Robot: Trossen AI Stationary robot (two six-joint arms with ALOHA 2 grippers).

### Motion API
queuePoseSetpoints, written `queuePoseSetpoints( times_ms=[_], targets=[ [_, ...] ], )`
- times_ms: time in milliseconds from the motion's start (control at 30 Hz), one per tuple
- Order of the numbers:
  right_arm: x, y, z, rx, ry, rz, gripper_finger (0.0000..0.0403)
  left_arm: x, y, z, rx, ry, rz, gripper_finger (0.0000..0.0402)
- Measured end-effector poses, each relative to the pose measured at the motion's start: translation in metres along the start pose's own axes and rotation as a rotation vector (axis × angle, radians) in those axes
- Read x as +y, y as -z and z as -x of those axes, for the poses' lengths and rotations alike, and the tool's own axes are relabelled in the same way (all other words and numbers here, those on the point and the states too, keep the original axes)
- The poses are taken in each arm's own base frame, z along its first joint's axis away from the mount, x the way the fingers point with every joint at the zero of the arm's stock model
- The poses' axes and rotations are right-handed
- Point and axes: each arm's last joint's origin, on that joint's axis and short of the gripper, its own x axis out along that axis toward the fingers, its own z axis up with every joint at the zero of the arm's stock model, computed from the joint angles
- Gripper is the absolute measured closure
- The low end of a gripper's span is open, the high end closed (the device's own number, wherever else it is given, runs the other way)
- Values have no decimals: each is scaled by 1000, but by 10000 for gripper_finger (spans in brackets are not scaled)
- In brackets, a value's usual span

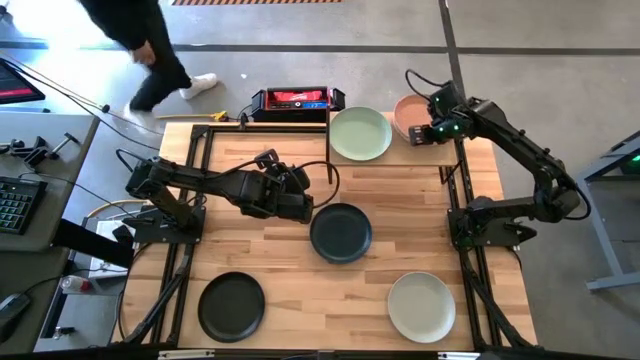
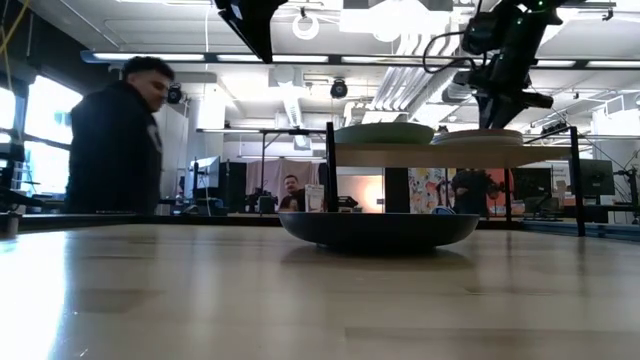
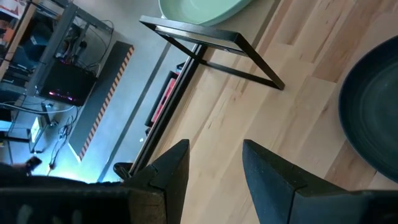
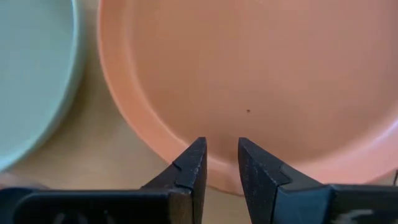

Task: Place and stack plates onto a shelf
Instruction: Adjust the plates on the shelf

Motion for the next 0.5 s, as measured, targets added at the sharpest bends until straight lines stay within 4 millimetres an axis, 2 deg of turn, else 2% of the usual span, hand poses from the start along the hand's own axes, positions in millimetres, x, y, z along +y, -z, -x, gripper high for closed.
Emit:
queuePoseSetpoints(
  times_ms=[167, 500],
  targets=[
    [-3, 8, 4, 53, 20, -1, 327, 0, 0, 0, 0, 0, 0, 264],
    [-8, 23, 26, 38, 14, -21, 327, 0, 0, 0, -1, 0, 1, 264]
  ],
)
